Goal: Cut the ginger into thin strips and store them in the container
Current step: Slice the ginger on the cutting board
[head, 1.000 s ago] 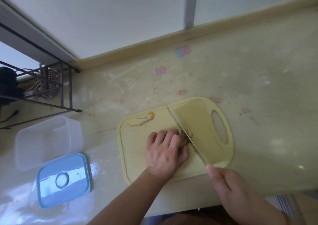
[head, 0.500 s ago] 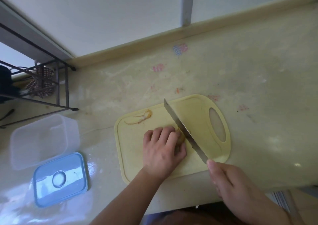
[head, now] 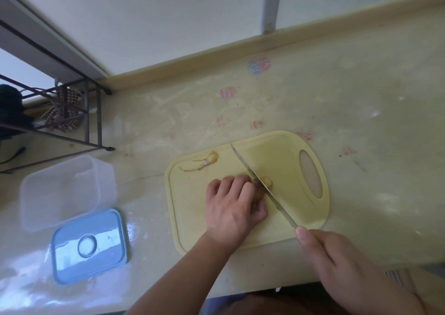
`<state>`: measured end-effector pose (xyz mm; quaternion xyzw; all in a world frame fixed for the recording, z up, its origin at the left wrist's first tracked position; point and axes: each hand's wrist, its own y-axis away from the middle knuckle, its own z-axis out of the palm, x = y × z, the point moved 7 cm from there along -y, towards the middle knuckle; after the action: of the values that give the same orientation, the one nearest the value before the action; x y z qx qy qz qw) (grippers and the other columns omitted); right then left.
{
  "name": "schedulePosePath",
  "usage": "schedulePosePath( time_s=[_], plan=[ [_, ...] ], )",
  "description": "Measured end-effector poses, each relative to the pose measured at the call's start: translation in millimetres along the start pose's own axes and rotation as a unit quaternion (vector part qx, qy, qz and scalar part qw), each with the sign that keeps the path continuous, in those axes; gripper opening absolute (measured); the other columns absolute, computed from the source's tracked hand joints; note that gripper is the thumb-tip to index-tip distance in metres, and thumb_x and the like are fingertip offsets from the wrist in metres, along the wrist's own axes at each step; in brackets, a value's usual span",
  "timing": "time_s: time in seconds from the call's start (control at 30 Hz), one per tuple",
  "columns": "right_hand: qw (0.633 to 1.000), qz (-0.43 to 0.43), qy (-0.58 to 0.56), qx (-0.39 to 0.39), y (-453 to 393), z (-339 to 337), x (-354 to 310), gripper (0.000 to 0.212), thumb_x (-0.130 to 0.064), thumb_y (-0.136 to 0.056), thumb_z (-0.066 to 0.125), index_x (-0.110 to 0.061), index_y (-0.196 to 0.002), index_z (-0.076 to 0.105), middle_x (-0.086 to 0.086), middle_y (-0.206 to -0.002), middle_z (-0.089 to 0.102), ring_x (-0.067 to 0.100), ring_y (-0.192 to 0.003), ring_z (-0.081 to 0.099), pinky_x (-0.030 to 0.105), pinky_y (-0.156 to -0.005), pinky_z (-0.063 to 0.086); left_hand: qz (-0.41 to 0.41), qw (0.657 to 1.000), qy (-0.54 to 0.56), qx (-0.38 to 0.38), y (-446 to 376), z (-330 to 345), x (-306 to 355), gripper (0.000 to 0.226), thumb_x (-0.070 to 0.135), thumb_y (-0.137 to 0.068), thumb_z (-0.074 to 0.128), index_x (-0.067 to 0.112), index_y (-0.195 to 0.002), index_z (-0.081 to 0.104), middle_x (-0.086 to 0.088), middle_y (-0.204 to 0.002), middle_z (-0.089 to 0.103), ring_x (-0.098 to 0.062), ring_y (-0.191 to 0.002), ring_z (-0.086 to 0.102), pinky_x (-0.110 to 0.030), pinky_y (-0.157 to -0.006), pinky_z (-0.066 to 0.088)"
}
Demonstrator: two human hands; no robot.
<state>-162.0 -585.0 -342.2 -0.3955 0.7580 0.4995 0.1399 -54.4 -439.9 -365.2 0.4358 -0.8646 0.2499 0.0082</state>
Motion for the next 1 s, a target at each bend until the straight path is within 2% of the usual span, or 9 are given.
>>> schedulePosePath(
  time_s=[0.1,0.17,0.23,0.3,0.53,0.6,0.73,0.87,1.0],
  plan=[
    [0.999,-0.024,0.013,-0.02,-13.8,7.0,-7.7,0.088,-0.082,-0.078,0.016,-0.005,-0.075,0.058,0.005,-0.067,0.063,0.018,-0.069,0.06,0.029,-0.07,0.042,-0.005,1.0,0.003,-0.006,-0.2,0.9,0.1,0.017,0.028,-0.07,0.07,0.015,-0.078,0.062,0.001,-0.09,0.069,-0.025,-0.078,0.064,-0.038,-0.069,0.046],
    [0.999,-0.049,0.008,-0.023,-24.7,10.8,-10.7,0.076,-0.079,-0.08,0.016,-0.011,-0.064,0.044,-0.001,-0.053,0.048,0.012,-0.053,0.046,0.033,-0.064,0.04,-0.008,1.0,0.008,-0.012,0.1,0.3,-0.8,0.017,0.029,-0.073,0.069,0.014,-0.079,0.065,0.0,-0.091,0.069,-0.025,-0.079,0.064,-0.038,-0.069,0.047],
    [0.998,-0.047,-0.005,-0.03,-28.8,12.1,-12.2,0.069,-0.076,-0.083,0.017,-0.013,-0.063,0.038,-0.003,-0.05,0.039,0.009,-0.05,0.038,0.037,-0.06,0.037,-0.007,1.0,0.019,-0.017,0.8,-1.0,-2.4,0.015,0.029,-0.079,0.068,0.014,-0.082,0.067,0.0,-0.092,0.069,-0.026,-0.081,0.064,-0.039,-0.07,0.048],
    [0.998,-0.042,-0.027,-0.026,-26.1,9.9,-9.2,0.072,-0.081,-0.083,0.016,-0.014,-0.063,0.034,-0.003,-0.049,0.036,0.008,-0.048,0.033,0.034,-0.058,0.033,-0.008,1.0,0.025,-0.017,1.5,-1.6,-3.3,0.013,0.027,-0.084,0.067,0.014,-0.084,0.068,0.0,-0.092,0.069,-0.026,-0.082,0.064,-0.039,-0.071,0.048],
    [0.998,-0.052,-0.018,-0.013,-2.0,2.9,-5.1,0.092,-0.1,-0.063,0.013,-0.013,-0.068,0.041,0.002,-0.053,0.043,0.008,-0.049,0.04,0.033,-0.058,0.037,-0.018,1.0,0.021,-0.012,1.0,-1.0,-3.4,0.013,0.025,-0.08,0.069,0.013,-0.077,0.063,-0.001,-0.08,0.062,-0.025,-0.076,0.06,-0.038,-0.071,0.047],
    [0.998,-0.056,-0.011,-0.002,0.3,1.9,-4.4,0.091,-0.101,-0.062,0.011,-0.018,-0.071,0.046,0.005,-0.056,0.047,0.011,-0.051,0.045,0.032,-0.058,0.039,-0.017,1.0,0.018,-0.005,0.5,-1.9,-3.1,0.015,0.024,-0.08,0.07,0.013,-0.075,0.061,-0.002,-0.078,0.06,-0.026,-0.074,0.059,-0.038,-0.069,0.047],
    [0.999,-0.049,-0.009,0.007,1.9,2.1,-2.0,0.102,-0.101,-0.062,0.01,-0.01,-0.067,0.053,0.011,-0.063,0.055,0.015,-0.055,0.054,0.033,-0.062,0.043,-0.018,0.999,0.024,0.01,0.9,-2.4,-3.0,0.019,0.023,-0.079,0.072,0.016,-0.077,0.055,-0.002,-0.077,0.058,-0.026,-0.073,0.057,-0.038,-0.068,0.047],
    [0.999,-0.051,-0.011,0.004,2.1,2.6,-3.1,0.098,-0.101,-0.062,0.008,-0.012,-0.063,0.05,0.008,-0.06,0.053,0.013,-0.054,0.052,0.031,-0.06,0.041,-0.018,1.0,0.018,0.014,1.3,-2.2,-3.1,0.018,0.023,-0.077,0.074,0.016,-0.076,0.057,-0.002,-0.076,0.058,-0.026,-0.072,0.057,-0.038,-0.067,0.046],
    [0.999,-0.044,-0.012,0.015,3.7,2.2,-1.7,0.103,-0.089,-0.072,0.016,-0.001,-0.084,0.067,0.017,-0.08,0.068,0.021,-0.08,0.062,0.032,-0.076,0.045,-0.013,1.0,0.016,0.023,1.3,-1.9,-2.7,0.021,0.023,-0.078,0.073,0.018,-0.078,0.053,-0.002,-0.075,0.057,-0.026,-0.07,0.055,-0.038,-0.066,0.045]
  ],
)
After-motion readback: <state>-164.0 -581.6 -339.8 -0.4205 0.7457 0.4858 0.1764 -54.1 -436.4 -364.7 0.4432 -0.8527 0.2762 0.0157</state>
